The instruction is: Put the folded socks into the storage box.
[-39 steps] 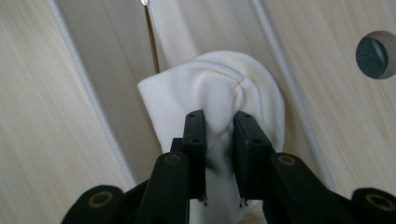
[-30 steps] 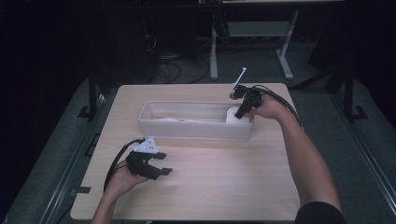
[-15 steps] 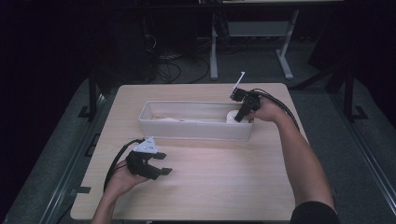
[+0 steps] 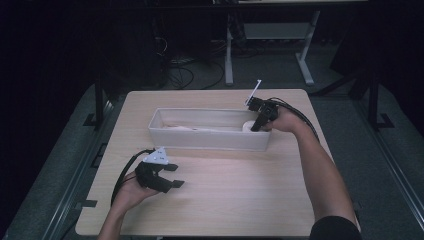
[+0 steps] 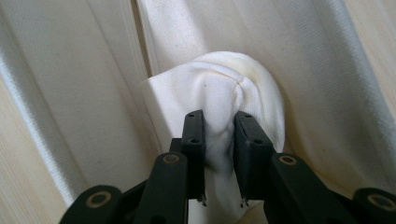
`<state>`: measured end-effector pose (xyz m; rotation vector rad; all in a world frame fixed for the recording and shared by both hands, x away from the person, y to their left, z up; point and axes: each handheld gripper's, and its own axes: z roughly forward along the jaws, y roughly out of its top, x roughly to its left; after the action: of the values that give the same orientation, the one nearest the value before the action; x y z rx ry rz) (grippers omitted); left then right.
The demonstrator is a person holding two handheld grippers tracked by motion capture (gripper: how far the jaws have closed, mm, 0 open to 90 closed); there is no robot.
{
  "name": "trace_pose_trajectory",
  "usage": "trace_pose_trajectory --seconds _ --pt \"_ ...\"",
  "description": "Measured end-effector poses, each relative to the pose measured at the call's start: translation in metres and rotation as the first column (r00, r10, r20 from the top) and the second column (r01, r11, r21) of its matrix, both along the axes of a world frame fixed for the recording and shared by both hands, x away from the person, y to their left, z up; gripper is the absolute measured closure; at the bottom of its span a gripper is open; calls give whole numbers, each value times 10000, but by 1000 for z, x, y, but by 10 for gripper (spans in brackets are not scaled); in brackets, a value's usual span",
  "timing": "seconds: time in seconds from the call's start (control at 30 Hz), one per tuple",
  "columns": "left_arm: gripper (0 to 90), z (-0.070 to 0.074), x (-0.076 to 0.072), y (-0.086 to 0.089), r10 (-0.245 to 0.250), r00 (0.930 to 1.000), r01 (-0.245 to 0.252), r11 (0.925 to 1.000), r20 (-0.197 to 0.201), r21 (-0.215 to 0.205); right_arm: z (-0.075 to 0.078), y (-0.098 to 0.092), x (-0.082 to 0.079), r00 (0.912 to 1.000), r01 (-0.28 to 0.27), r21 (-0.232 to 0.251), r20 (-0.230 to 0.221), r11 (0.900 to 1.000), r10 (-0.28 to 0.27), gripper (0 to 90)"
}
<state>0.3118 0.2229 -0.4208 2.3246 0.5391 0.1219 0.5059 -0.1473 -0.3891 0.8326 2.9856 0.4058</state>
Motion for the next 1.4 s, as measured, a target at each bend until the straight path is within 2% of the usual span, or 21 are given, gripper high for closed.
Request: trace_pose_trajectory --seconds 0.37,0.6,0.83,1.0,1.1,1.23,1.4 --pt "357 1 0 1 -3 10000 3 10000 -38 -75 0 3 0 10000 -76 -161 57 9998 77 716" --pt "357 1 -1 3 21 10000 -21 9999 -8 -99 2 5 1 9997 -128 -226 222 9997 133 604" --pt "357 2 -1 3 4 10000 -4 10000 25 -82 7 6 0 9994 -148 -123 323 9998 152 552" --pt "357 2 -1 2 -35 10000 35 10000 36 -61 12 6 -3 9981 -191 -72 590 9998 195 526" --pt "357 2 -1 2 -62 10000 62 10000 43 -66 16 6 -4 9971 -270 32 712 9996 267 555" --pt "357 3 -1 2 -63 10000 64 9999 37 -93 18 6 -5 9976 -287 86 627 9996 281 665" --pt "357 3 -1 3 -12 10000 13 9999 38 -147 12 10 -4 9989 -269 -172 368 9995 276 790"
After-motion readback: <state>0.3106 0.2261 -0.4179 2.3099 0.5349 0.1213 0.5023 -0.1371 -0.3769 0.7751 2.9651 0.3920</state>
